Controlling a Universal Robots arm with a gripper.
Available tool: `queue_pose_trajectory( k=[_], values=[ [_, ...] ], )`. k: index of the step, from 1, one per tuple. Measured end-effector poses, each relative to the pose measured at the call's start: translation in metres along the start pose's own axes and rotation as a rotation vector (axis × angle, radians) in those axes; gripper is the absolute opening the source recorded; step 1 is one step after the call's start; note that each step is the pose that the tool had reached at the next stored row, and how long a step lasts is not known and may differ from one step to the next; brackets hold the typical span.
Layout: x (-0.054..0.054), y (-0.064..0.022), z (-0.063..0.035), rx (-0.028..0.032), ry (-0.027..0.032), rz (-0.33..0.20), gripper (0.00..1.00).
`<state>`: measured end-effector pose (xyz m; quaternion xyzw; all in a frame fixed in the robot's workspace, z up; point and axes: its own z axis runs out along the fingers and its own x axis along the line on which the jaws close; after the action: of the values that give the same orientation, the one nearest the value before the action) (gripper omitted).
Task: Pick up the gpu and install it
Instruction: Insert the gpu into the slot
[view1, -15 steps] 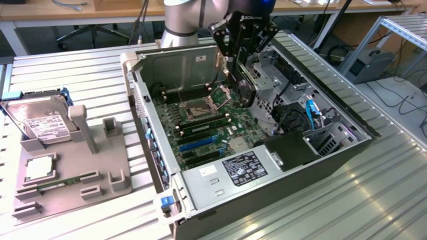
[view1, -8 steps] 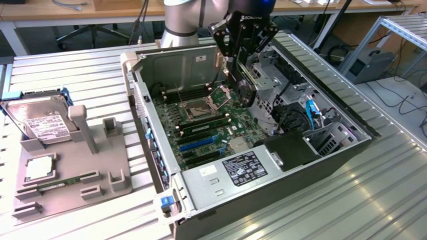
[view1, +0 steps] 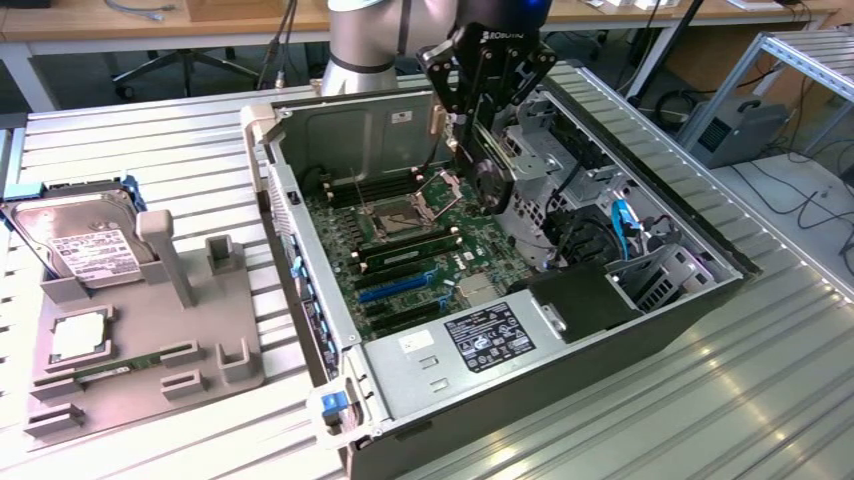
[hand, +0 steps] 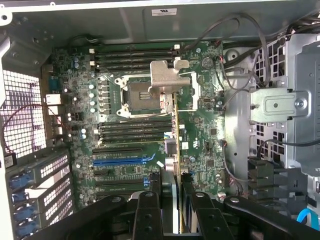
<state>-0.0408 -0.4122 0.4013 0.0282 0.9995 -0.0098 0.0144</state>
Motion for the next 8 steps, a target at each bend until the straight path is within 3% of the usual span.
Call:
queue_pose_trajectory(
  k=[8],
  values=[
    [0.0000, 0.0000, 0.0000, -0.0004, -0.0002, -0.011, 0.27]
  ],
)
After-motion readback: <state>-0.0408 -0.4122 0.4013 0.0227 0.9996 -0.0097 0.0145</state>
